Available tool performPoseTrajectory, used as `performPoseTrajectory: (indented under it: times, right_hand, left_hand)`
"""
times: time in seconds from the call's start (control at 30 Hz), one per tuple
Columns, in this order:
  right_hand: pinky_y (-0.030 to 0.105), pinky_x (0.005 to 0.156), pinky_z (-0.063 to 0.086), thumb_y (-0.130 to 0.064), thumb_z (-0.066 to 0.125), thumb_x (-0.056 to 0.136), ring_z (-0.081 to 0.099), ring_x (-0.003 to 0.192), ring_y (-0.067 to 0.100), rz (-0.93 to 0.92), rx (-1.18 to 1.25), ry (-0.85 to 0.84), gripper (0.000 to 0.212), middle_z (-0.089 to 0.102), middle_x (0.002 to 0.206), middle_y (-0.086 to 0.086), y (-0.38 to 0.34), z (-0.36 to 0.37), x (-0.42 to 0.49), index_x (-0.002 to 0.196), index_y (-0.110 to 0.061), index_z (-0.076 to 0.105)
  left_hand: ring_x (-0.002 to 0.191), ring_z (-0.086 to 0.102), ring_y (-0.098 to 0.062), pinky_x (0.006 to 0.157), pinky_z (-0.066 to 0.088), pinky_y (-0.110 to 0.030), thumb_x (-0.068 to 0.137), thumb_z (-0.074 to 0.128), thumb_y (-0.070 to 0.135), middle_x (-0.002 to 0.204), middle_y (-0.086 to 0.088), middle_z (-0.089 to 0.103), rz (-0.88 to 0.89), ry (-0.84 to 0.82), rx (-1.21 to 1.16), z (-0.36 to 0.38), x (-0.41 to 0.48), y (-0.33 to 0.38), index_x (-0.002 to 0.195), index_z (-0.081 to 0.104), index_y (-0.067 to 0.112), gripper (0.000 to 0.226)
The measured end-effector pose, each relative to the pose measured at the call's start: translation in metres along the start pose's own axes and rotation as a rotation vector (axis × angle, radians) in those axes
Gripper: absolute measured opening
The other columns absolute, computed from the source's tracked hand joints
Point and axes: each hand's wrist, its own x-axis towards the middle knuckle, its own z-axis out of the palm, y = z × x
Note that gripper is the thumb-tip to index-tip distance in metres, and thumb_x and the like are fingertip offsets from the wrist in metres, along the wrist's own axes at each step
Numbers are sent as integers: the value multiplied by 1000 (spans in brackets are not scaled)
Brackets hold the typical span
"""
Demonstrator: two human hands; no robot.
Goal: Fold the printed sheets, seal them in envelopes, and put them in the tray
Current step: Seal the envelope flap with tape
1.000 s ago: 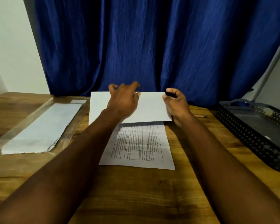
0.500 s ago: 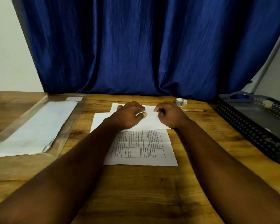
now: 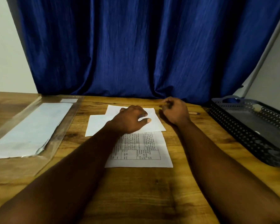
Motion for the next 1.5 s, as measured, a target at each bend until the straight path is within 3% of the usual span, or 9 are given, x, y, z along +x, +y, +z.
performPoseTrajectory:
  times: [0.1, 0.2, 0.37, 0.57, 0.67, 0.93, 1.13, 1.33, 1.5]
  right_hand:
    - [41, 93, 57, -28, 70, 97, 66, 105, 24, 37, -200, 7, 24, 72, 118, 2, 11, -11, 14, 120, -30, 73]
    - [42, 101, 46, -34, 74, 93, 65, 117, 29, 127, -332, 5, 33, 72, 123, 4, 22, -20, 25, 126, -31, 70]
    - [50, 113, 30, -43, 70, 94, 62, 122, 30, 180, -421, -51, 34, 71, 123, 4, 31, -19, 38, 127, -35, 66]
    - [51, 118, 28, -40, 68, 98, 61, 121, 28, 186, -457, -85, 33, 70, 125, 3, 28, -10, 41, 130, -33, 68]
    - [48, 113, 29, -34, 73, 95, 62, 117, 27, 191, -458, -96, 32, 71, 119, 3, 24, -11, 42, 127, -31, 70]
    - [40, 90, 26, -27, 65, 98, 62, 110, 24, -141, -292, -118, 19, 77, 110, -5, -10, -13, 20, 112, -33, 77]
    - [48, 104, 42, -26, 73, 91, 68, 108, 17, -301, -202, -210, 22, 80, 109, -13, -32, 0, -4, 108, -36, 81]
    - [54, 97, 51, -31, 71, 86, 69, 88, 6, -345, -5, -217, 14, 77, 89, -23, -31, 8, -12, 95, -39, 79]
    - [56, 90, 55, -25, 72, 88, 68, 85, 6, -375, 95, -197, 18, 75, 90, -24, -27, 14, -16, 95, -41, 75]
  left_hand:
    - [149, 34, -15, 124, 23, -47, 104, 43, 66, 161, 9, 43, 34, 24, -5, 1, 2, 5, 149, 56, 32, 58]
    - [149, 34, -16, 124, 24, -50, 102, 45, 67, 160, 8, 45, 32, 19, -1, 3, 6, 2, 146, 57, 33, 57]
    - [146, 36, -15, 122, 26, -49, 102, 47, 66, 155, 9, 49, 48, 56, -13, 4, 10, 1, 141, 61, 32, 54]
    - [146, 35, -16, 123, 25, -50, 102, 50, 63, 155, 8, 49, 34, 50, -13, 2, 10, 1, 141, 61, 30, 52]
    - [145, 35, -16, 122, 26, -48, 102, 51, 61, 154, 8, 49, 39, 57, -4, 2, 10, 0, 141, 61, 30, 51]
    - [148, 36, -22, 121, 25, -47, 107, 53, 39, 160, 2, 43, -49, 308, -23, 1, 9, 0, 151, 48, 30, 46]
    - [131, 45, -22, 107, 41, -48, 98, 59, 11, 143, 1, 50, 68, 469, -52, 0, 5, -6, 148, 53, 32, 55]
    - [134, 42, -20, 107, 40, -49, 101, 60, 19, 141, 3, 51, 87, 433, -35, 2, 6, -8, 132, 66, 32, 34]
    - [135, 42, -18, 108, 38, -46, 102, 62, 23, 141, 5, 52, 56, 444, -22, 2, 8, -11, 129, 68, 34, 29]
